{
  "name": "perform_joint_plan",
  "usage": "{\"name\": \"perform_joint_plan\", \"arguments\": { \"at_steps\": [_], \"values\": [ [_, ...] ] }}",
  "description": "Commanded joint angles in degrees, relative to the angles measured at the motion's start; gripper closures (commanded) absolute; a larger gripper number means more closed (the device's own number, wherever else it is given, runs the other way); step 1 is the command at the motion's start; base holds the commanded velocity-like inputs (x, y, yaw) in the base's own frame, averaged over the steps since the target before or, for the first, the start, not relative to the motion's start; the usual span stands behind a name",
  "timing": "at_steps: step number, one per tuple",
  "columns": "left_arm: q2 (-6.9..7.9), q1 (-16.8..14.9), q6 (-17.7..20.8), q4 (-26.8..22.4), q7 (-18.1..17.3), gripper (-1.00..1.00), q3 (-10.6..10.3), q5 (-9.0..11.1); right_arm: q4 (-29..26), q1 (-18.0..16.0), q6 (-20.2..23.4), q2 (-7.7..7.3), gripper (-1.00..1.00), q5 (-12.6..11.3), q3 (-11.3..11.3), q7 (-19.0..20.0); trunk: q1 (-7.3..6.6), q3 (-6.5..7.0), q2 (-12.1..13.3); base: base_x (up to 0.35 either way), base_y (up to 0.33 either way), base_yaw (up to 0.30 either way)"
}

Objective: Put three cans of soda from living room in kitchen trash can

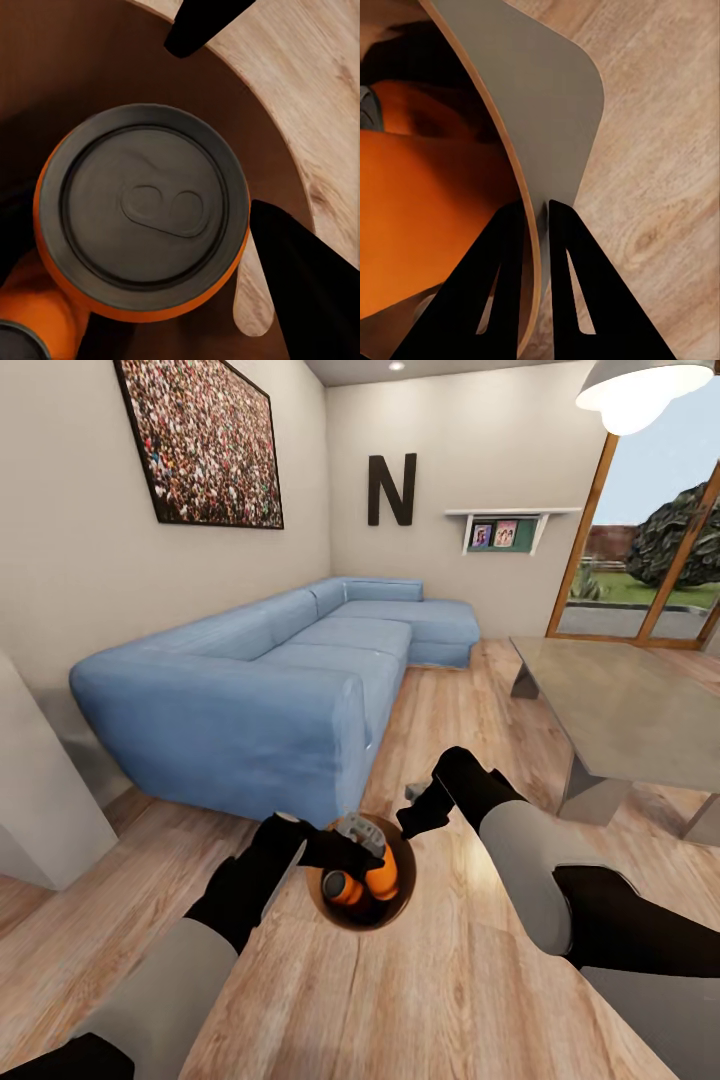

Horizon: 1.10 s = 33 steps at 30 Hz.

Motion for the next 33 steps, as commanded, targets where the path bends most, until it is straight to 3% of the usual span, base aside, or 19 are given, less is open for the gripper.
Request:
{"name": "perform_joint_plan", "arguments": {
  "at_steps": [1,6,7,24,29,30,33],
  "values": [
    [-0.01,0.0,-0.12,0.16,0.06,1.0,-0.02,-0.04,0.0,-0.02,0.46,0.01,1.0,-1.35,-0.32,0.23,-0.01,0.01,-0.01,0.0,0.0,0.0],
    [-0.02,0.0,-1.57,1.08,0.6,1.0,-0.05,-0.03,0.0,-0.02,0.46,0.01,1.0,-1.34,-0.32,0.22,-0.01,0.01,-0.01,0.0,0.0,0.0],
    [-0.02,0.0,-1.88,1.24,0.68,-1.0,-0.05,0.01,0.0,-0.02,0.46,0.0,1.0,-1.34,-0.32,0.22,-0.01,0.01,-0.01,0.0,0.0,0.0],
    [0.61,0.0,-2.12,0.56,1.77,-1.0,0.18,0.51,0.0,-0.02,0.46,-0.12,1.0,-1.27,-0.32,0.26,-0.01,0.01,-0.01,0.0,0.0,0.0],
    [0.86,0.11,-2.06,-4.3,0.25,-1.0,0.44,0.64,0.0,-0.02,0.46,-0.33,1.0,-1.38,-0.39,0.28,-0.01,0.01,-0.01,0.0,0.0,0.0],
    [1.09,0.2,-2.03,-6.19,-1.19,-1.0,0.67,0.68,0.0,-0.02,0.46,-0.41,1.0,-1.43,-0.42,0.29,-0.01,0.01,-0.01,0.0,0.0,0.0],
    [4.1,0.3,-1.86,-11.12,-5.63,-1.0,3.68,0.75,0.0,-0.02,0.46,-0.56,1.0,-1.53,-0.54,0.3,-0.01,0.01,-0.01,0.0,0.0,0.0]
  ]
}}
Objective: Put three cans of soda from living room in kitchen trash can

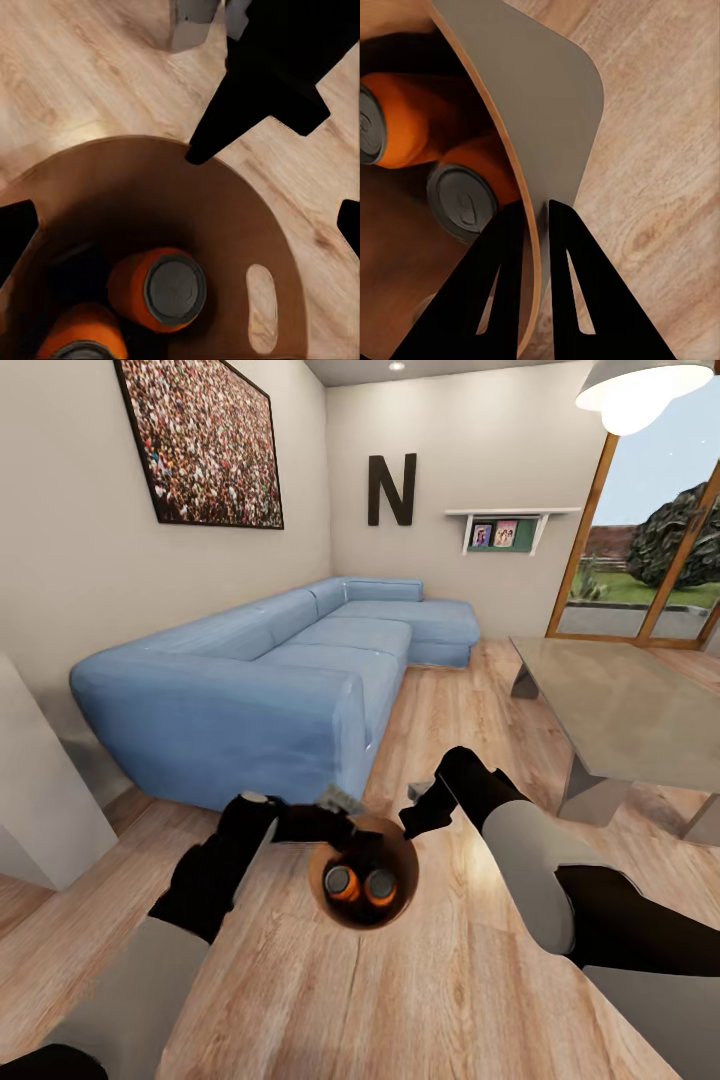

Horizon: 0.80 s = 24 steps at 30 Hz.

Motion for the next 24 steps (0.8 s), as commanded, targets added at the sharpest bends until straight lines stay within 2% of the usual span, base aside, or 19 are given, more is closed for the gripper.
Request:
{"name": "perform_joint_plan", "arguments": {
  "at_steps": [1,3,6,9,10,11,13,14,15,18,21,24],
  "values": [
    [0.83,0.02,0.07,-1.04,-0.81,-1.0,1.11,0.04,0.0,-0.02,0.53,-0.03,1.0,-1.56,-0.38,0.23,0.0,0.01,0.0,0.0,0.0,0.0],
    [3.47,0.35,0.28,-4.72,-3.11,-1.0,5.19,0.04,0.0,-0.02,0.53,-0.15,1.0,-1.6,-0.51,0.23,0.0,0.01,0.0,0.0,0.0,0.0],
    [5.59,3.14,-0.11,-8.97,-3.11,-1.0,8.83,-0.48,0.0,-0.02,0.53,-0.67,1.0,-1.67,-0.72,0.26,0.0,0.01,0.0,0.0,0.0,0.0],
    [6.75,7.4,-2.77,-11.3,3.94,-1.0,11.94,-1.07,0.0,-0.02,0.53,-2.56,1.0,-1.92,-1.04,0.5,0.0,0.01,0.0,0.0,0.0,0.0],
    [7.03,9.9,-7.78,-10.92,9.9,-1.0,14.31,-1.26,0.0,-0.02,0.53,-3.91,1.0,-2.13,-1.19,0.72,0.0,0.01,0.0,0.0,0.0,0.0],
    [7.14,11.35,-11.67,-9.62,13.75,-1.0,16.12,-1.3,0.0,-0.02,0.53,-4.91,1.0,-2.25,-1.27,0.83,0.0,0.01,0.0,0.0,0.0,0.0],
    [7.2,12.49,-15.43,-7.58,17.26,-1.0,17.84,-1.25,0.0,-0.05,0.53,-5.85,1.0,-2.34,-1.34,0.9,0.0,0.01,0.0,0.0,0.0,0.0],
    [7.26,13.57,-20.89,-3.23,21.11,-1.0,19.92,-1.12,0.02,-0.08,0.53,-7.37,1.0,-2.42,-1.41,0.98,0.0,0.01,0.0,0.0,0.0,0.0],
    [7.29,13.99,-24.74,0.46,22.7,-1.0,20.9,-0.99,0.06,-0.09,0.53,-8.68,1.0,-2.48,-1.53,1.04,0.0,0.01,0.0,0.0,0.0,0.0],
    [7.31,14.35,-30.3,6.19,24.41,-1.0,22.28,-0.86,0.15,-0.12,0.53,-10.97,1.0,-2.52,-2.81,1.45,0.0,0.01,0.0,0.0,0.0,0.0],
    [7.28,14.63,-38.19,14.57,27.75,-1.0,24.84,-0.73,0.82,-0.18,0.53,-14.97,1.0,-2.45,-7.26,2.54,0.0,0.01,0.0,0.0,0.0,0.0],
    [7.24,14.74,-40.99,17.53,29.65,-1.0,25.51,-0.69,1.06,-0.19,0.53,-16.18,1.0,-2.43,-8.5,2.79,0.0,0.01,0.0,0.0,0.0,0.0]
  ]
}}
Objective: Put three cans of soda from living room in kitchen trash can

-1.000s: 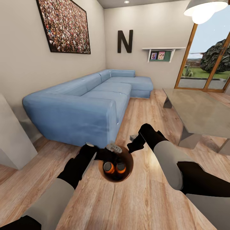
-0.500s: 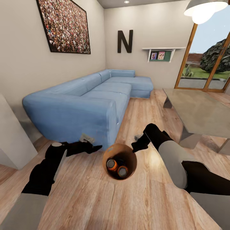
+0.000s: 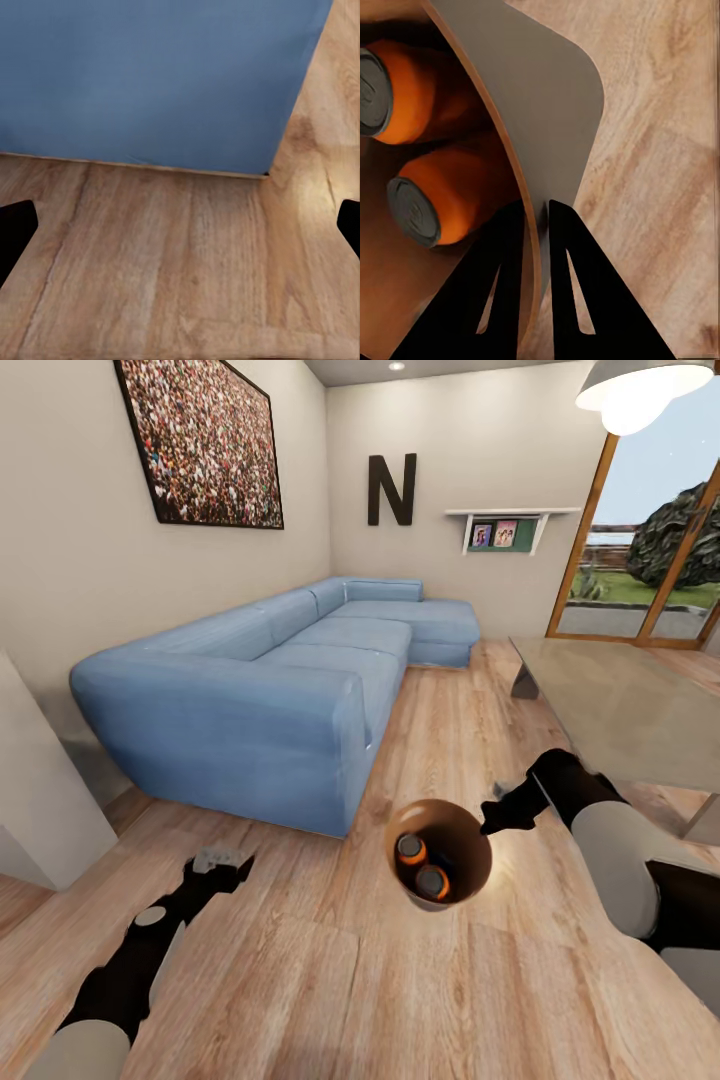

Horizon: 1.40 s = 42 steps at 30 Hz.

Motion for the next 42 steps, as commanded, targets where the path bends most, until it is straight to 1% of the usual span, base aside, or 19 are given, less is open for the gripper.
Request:
{"name": "perform_joint_plan", "arguments": {
  "at_steps": [1,5,6,7,8,10,12,15,19,21,24,26,27,30,35,36,37,42],
  "values": [
    [0.0,0.02,-0.79,1.01,0.57,-1.0,0.2,0.02,0.05,-0.03,0.74,-0.31,1.0,-2.25,-0.84,0.34,-0.01,0.01,-0.01,0.0,0.0,0.0],
    [0.0,0.06,-1.89,3.22,1.43,-1.0,0.5,0.2,0.59,0.02,0.74,-0.76,1.0,-2.3,-1.61,0.49,-0.01,0.01,-0.01,0.0,0.0,0.0],
    [0.19,0.21,-2.19,3.53,1.48,-1.0,0.49,0.26,0.92,0.39,0.43,-1.1,1.0,-0.39,-1.1,-0.01,0.0,0.0,-0.01,0.0,0.0,0.0],
    [0.2,0.22,-1.93,3.86,1.28,-1.0,0.48,0.26,1.26,0.53,0.74,-1.41,1.0,-1.2,-1.08,-0.26,0.0,0.0,-0.01,0.0,0.0,0.0],
    [0.21,0.22,-1.72,3.95,1.12,-1.0,0.48,0.25,1.63,0.54,0.74,-1.48,1.0,-1.24,-0.73,-0.26,0.0,0.0,-0.01,0.0,0.0,0.0],
    [0.21,0.22,-1.72,3.95,1.12,-1.0,0.48,0.25,2.31,0.54,0.55,-1.48,1.0,0.92,-0.51,-0.26,0.0,0.0,-0.01,0.0,0.0,0.0],
    [0.21,0.22,-1.72,3.95,1.12,-1.0,0.48,0.25,3.01,0.54,-0.13,-1.48,1.0,4.13,0.24,-0.26,0.0,0.0,-0.01,0.0,0.0,0.0],
    [0.21,0.22,-1.72,3.95,1.12,-1.0,0.48,0.25,3.02,0.54,-0.93,-1.48,1.0,8.25,1.24,-0.26,0.0,0.0,-0.01,0.0,0.0,0.0],
    [0.21,0.22,-1.72,3.95,1.12,-1.0,0.48,0.25,3.02,0.54,-1.9,-1.48,1.0,12.44,1.99,-0.26,0.0,0.0,-0.01,0.0,0.0,0.0],
    [0.21,0.22,-1.72,3.95,1.12,-1.0,0.48,0.25,3.02,0.54,-2.14,-1.48,1.0,13.93,2.15,-0.26,0.0,0.0,-0.01,0.0,0.0,0.0],
    [0.21,0.22,-1.72,3.95,1.12,-1.0,0.48,0.25,3.02,0.54,-2.25,-1.48,1.0,15.54,2.17,-0.26,0.0,0.0,-0.01,0.0,0.0,0.0],
    [0.21,0.22,-1.72,3.95,1.12,-1.0,0.48,0.25,3.02,0.54,-2.17,-1.48,1.0,16.24,2.05,-0.26,0.0,0.0,-0.01,0.0,0.0,0.0],
    [0.23,0.56,-1.57,3.69,0.99,-1.0,0.48,0.32,2.69,0.9,-2.11,-1.25,1.0,16.52,1.96,-0.22,0.0,0.0,-0.01,0.0,0.0,0.0],
    [0.25,1.52,-1.63,3.51,1.05,-1.0,0.53,0.49,1.76,1.99,-1.84,-1.16,1.0,17.12,1.66,-0.04,0.0,0.0,-0.01,0.0,0.0,0.0],
    [0.26,3.03,-1.66,3.41,1.08,-1.0,0.55,0.59,0.23,3.79,-0.76,-1.09,1.0,17.08,1.8,0.22,0.0,0.0,-0.01,0.0,0.0,0.0],
    [0.26,3.05,-1.66,3.4,1.08,-1.0,0.55,0.59,-1.86,7.09,0.74,-1.08,1.0,-0.18,1.81,0.23,0.0,0.0,-0.01,0.0,0.0,0.0],
    [0.26,3.07,-1.66,3.41,1.09,-1.0,0.56,0.59,-1.9,7.14,0.74,-1.07,1.0,-0.19,1.82,0.24,0.0,0.0,-0.01,0.0,0.0,0.0],
    [0.26,3.14,-1.67,3.42,1.09,-1.0,0.56,0.6,-2.02,7.31,0.74,-1.04,1.0,-0.43,1.79,0.55,0.13,-1.11,-0.08,0.0,0.0,0.0]
  ]
}}
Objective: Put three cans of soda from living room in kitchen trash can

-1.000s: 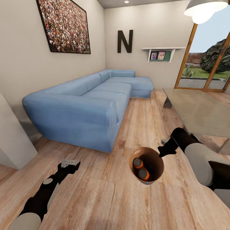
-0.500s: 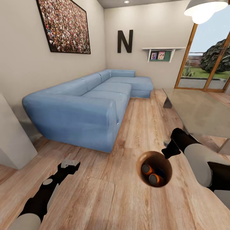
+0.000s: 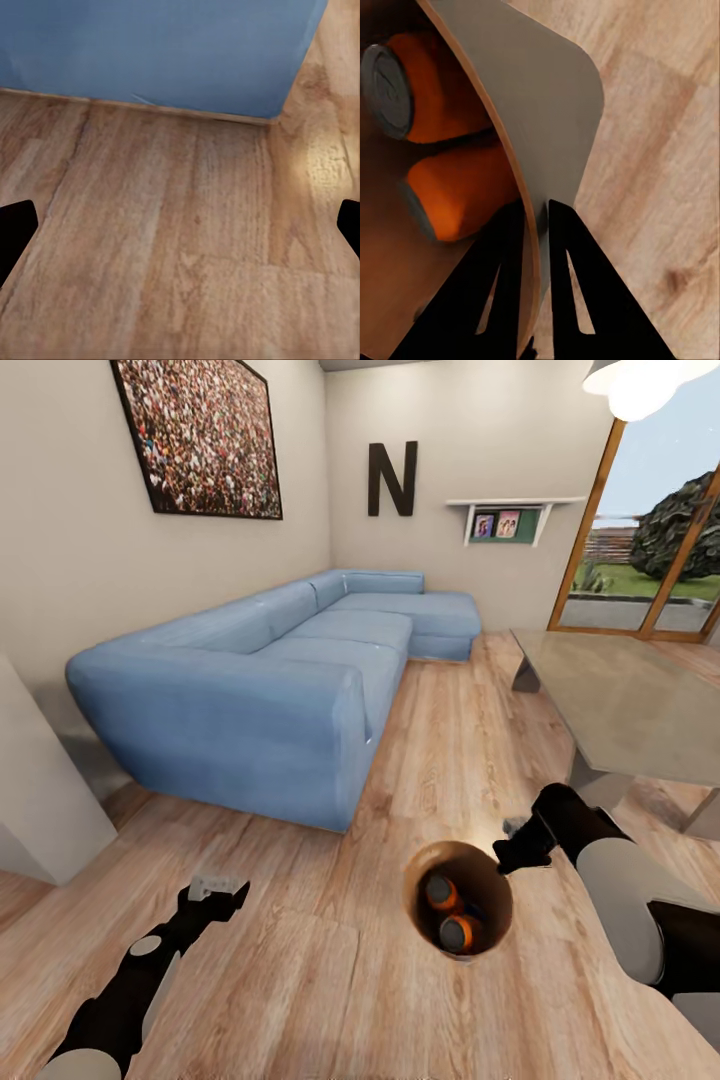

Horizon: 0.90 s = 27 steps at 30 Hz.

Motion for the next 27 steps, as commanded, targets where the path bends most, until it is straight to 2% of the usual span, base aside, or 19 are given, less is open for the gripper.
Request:
{"name": "perform_joint_plan", "arguments": {
  "at_steps": [1,11,27],
  "values": [
    [0.0,0.0,-0.01,0.0,0.0,-1.0,-0.02,0.0,0.04,-0.01,1.49,0.03,1.0,-4.04,-0.79,1.19,0.01,-0.22,-0.03,0.0,0.0,0.0],
    [0.0,0.04,-0.04,0.01,0.0,-1.0,-0.02,0.0,-0.12,0.01,1.49,-0.04,1.0,-3.8,-0.73,6.36,0.01,-0.22,-0.03,0.0,0.0,0.0],
    [0.0,0.06,-0.1,0.04,0.07,-1.0,0.0,0.0,-0.15,0.01,1.49,-0.06,1.0,-4.05,-0.76,7.56,0.01,-0.22,-0.03,0.0,0.0,0.0]
  ]
}}
